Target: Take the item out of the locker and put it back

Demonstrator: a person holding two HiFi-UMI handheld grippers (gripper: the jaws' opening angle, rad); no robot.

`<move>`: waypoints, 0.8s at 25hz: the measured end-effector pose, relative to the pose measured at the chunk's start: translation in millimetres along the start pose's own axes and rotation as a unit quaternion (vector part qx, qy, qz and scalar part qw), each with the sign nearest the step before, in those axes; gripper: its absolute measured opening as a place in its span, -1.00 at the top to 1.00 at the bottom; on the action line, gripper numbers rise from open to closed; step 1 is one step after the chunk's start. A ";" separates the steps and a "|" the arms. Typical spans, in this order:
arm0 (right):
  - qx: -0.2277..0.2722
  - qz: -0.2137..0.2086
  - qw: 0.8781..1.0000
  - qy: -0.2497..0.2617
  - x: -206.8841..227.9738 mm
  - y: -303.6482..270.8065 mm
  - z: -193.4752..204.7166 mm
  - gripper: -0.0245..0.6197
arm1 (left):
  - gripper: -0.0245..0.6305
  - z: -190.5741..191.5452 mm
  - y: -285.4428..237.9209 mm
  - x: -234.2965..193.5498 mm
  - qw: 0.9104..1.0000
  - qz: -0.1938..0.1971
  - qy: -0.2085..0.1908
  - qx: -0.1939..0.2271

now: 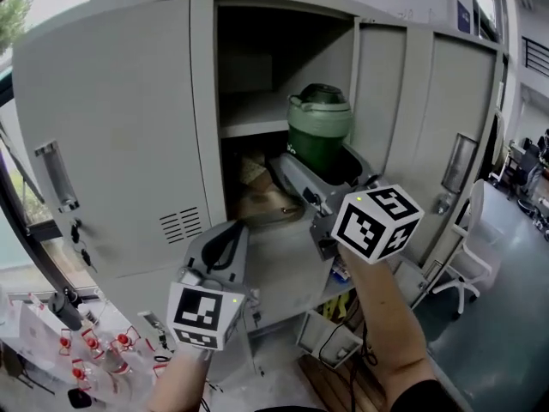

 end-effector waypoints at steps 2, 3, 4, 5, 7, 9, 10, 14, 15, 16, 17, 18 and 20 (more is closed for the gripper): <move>0.003 -0.001 1.000 0.005 -1.2 -11.4 -10.0 -0.28 | 0.89 -4.5 -0.9 -5.3 1.000 -0.010 0.014 -0.003; 0.004 -0.002 1.000 0.008 -2.2 -16.5 -15.0 -0.28 | 0.89 -6.3 -1.2 -6.8 1.000 -0.011 0.018 -0.006; 0.004 -0.003 1.000 0.010 -3.3 -21.5 -20.0 -0.28 | 0.89 -8.1 -1.5 -8.1 1.000 -0.012 0.020 -0.007; 0.004 -0.005 1.000 0.012 -4.3 -26.7 -24.9 -0.28 | 0.89 -9.9 -1.9 -9.7 1.000 -0.014 0.020 -0.007; 0.001 -0.006 1.000 0.012 -6.0 -37.8 -33.6 -0.28 | 0.89 -13.5 -2.4 -13.0 1.000 -0.018 0.019 -0.006; -0.005 -0.006 1.000 0.012 -7.2 -49.3 -39.8 -0.28 | 0.88 -17.5 -2.6 -16.0 1.000 -0.021 0.018 -0.005; -0.008 -0.005 1.000 0.012 -7.4 -55.1 -41.8 -0.28 | 0.89 -19.2 -2.9 -17.4 1.000 -0.022 0.017 -0.004; -0.023 0.005 1.000 0.013 -3.5 -78.1 -44.3 -0.28 | 0.88 -24.9 -3.6 -21.2 1.000 -0.024 0.013 -0.001; -0.028 0.009 0.999 0.013 -2.2 -83.6 -44.0 -0.28 | 0.88 -26.2 -2.8 -21.7 1.000 -0.025 0.011 0.000; -0.033 0.012 0.999 0.014 -1.0 -88.9 -43.4 -0.28 | 0.89 -27.0 -1.9 -21.9 1.000 -0.025 0.010 -0.001; -0.038 0.015 0.999 0.014 0.3 -94.0 -42.5 -0.28 | 0.88 -27.1 -1.4 -22.0 1.000 -0.026 0.010 -0.002; -0.042 0.018 0.999 0.013 1.9 -98.9 -41.5 -0.28 | 0.89 -26.9 -1.3 -22.2 1.000 -0.027 0.011 -0.004; -0.050 0.025 0.998 0.011 4.9 -107.6 -39.3 -0.28 | 0.89 -25.6 -2.2 -22.7 1.000 -0.027 0.013 -0.007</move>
Point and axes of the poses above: the fingertips, and each gripper's own axes: y backward along the fingers, x to its right, z out of its underside, the point moved 8 cm from there along y, backward along the fingers, and after that the axes turned 9 degrees about -y, right-handed, at the moved point
